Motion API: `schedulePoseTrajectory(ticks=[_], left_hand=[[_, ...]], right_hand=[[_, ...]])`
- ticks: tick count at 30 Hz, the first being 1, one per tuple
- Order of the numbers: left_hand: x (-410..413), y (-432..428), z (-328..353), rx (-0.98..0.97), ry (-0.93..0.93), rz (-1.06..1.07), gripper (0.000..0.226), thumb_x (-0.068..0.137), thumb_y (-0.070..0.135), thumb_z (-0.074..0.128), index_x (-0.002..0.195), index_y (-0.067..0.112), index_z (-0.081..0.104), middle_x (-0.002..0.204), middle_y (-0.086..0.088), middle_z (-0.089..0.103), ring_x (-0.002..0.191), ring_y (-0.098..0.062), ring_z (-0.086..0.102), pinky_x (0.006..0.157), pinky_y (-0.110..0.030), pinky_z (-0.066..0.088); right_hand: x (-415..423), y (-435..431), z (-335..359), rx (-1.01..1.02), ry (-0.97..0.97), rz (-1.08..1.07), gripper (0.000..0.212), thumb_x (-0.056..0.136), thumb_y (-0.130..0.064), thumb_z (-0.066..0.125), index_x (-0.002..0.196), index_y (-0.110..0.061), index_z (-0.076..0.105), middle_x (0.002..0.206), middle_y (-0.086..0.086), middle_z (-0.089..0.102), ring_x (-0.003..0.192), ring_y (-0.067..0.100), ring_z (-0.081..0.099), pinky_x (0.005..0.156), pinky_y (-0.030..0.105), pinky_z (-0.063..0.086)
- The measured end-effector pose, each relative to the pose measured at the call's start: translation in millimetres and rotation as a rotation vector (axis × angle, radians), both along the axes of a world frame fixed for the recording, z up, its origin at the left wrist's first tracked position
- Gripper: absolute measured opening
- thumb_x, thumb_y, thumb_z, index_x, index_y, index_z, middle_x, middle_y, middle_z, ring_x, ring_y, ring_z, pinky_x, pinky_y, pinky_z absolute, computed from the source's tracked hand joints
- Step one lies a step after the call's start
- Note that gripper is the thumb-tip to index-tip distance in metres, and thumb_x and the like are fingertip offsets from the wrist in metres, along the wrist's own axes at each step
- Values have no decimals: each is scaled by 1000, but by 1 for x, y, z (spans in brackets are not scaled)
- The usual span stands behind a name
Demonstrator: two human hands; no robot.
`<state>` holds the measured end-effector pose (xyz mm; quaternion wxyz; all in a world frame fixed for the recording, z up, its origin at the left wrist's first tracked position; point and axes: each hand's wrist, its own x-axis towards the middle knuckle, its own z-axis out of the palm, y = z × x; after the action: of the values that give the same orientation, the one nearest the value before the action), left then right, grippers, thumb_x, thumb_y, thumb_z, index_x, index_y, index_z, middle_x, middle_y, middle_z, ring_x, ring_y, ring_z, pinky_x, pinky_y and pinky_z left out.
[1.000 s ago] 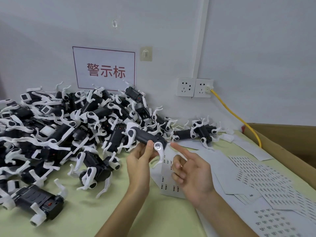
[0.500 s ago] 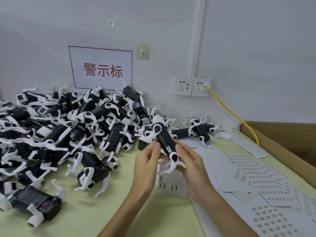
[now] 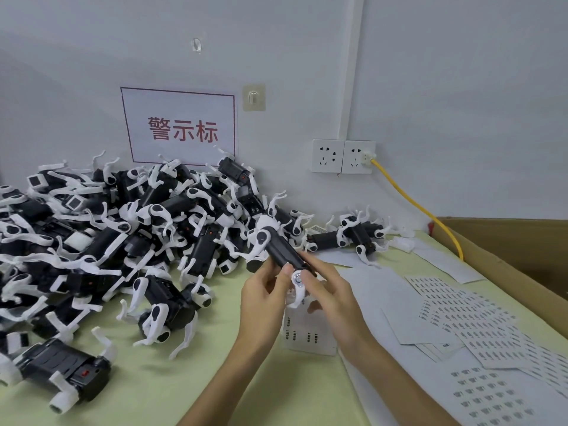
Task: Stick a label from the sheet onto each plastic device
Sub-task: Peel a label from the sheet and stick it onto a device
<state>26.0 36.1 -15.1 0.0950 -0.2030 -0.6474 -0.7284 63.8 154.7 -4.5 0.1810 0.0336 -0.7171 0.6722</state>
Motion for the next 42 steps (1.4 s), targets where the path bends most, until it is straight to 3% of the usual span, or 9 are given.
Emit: schedulePoseTrajectory(ticks=[12, 18, 22, 25, 30, 33, 36, 39, 42], left_hand=[[-1, 2, 0, 67, -175, 19, 38, 107, 22, 50, 75, 2, 56, 68, -2, 53, 67, -15, 51, 70, -34, 48], [-8, -2, -2, -8, -269, 22, 23, 96, -4, 55, 88, 4, 75, 67, 1, 71, 57, -7, 59, 61, -16, 50], [-8, -4, 1, 0, -163, 132, 34, 94, -9, 51, 86, 11, 77, 68, -2, 72, 63, -6, 60, 63, -14, 49], [-10, -8, 2, 62, -172, 187, 33, 95, -9, 49, 88, 11, 75, 73, -2, 73, 67, -8, 61, 64, -15, 50], [-16, -12, 4, 89, -226, 303, 29, 96, 1, 54, 112, 24, 63, 109, 5, 68, 99, -19, 66, 93, -41, 52], [-21, -15, 0, 36, -234, 360, 44, 97, 4, 58, 136, 24, 51, 130, 7, 54, 101, -14, 60, 99, -43, 50], [-27, -21, -4, -61, -122, 462, 54, 97, 4, 58, 146, 22, 42, 139, 7, 41, 98, 0, 59, 81, -21, 48], [-38, -33, -10, -246, -31, 572, 61, 94, 2, 61, 150, 17, 41, 149, 1, 33, 105, -19, 64, 90, -35, 53], [-50, -41, -18, -520, -51, 603, 69, 93, 4, 62, 155, 19, 38, 167, -1, 16, 117, -29, 60, 89, -31, 43]], right_hand=[[-3, 2, -7, 285, 49, -108, 57, 87, -32, 76, 139, -37, 55, 120, -13, 65, 92, 7, 68, 86, 23, 54], [-8, 15, 3, -296, -300, -27, 17, 88, -30, 72, 98, -16, 74, 80, 10, 65, 59, 21, 60, 61, 30, 57], [-10, 32, 12, -646, -442, -50, 31, 89, -35, 67, 98, -5, 64, 73, 14, 59, 49, 19, 51, 44, 25, 48], [-6, 63, 29, -914, -259, -50, 40, 83, -31, 70, 109, -3, 59, 84, 16, 63, 52, 20, 56, 44, 22, 51], [20, 133, 40, -1253, 314, -4, 63, 94, -50, 57, 138, -4, 51, 137, 24, 55, 112, 41, 66, 92, 41, 55], [23, 145, 34, -1170, 300, -115, 50, 98, -48, 49, 127, -8, 58, 138, 19, 56, 112, 36, 68, 92, 37, 53], [17, 134, 31, -1027, 185, -197, 46, 98, -43, 47, 131, -14, 63, 129, 8, 66, 103, 23, 71, 80, 27, 51], [10, 116, 32, -887, 85, -187, 38, 97, -39, 46, 117, -17, 70, 107, 3, 73, 80, 17, 65, 71, 25, 45], [4, 97, 32, -735, 22, -147, 35, 97, -35, 46, 110, -14, 71, 92, 3, 71, 64, 15, 56, 64, 27, 38]])
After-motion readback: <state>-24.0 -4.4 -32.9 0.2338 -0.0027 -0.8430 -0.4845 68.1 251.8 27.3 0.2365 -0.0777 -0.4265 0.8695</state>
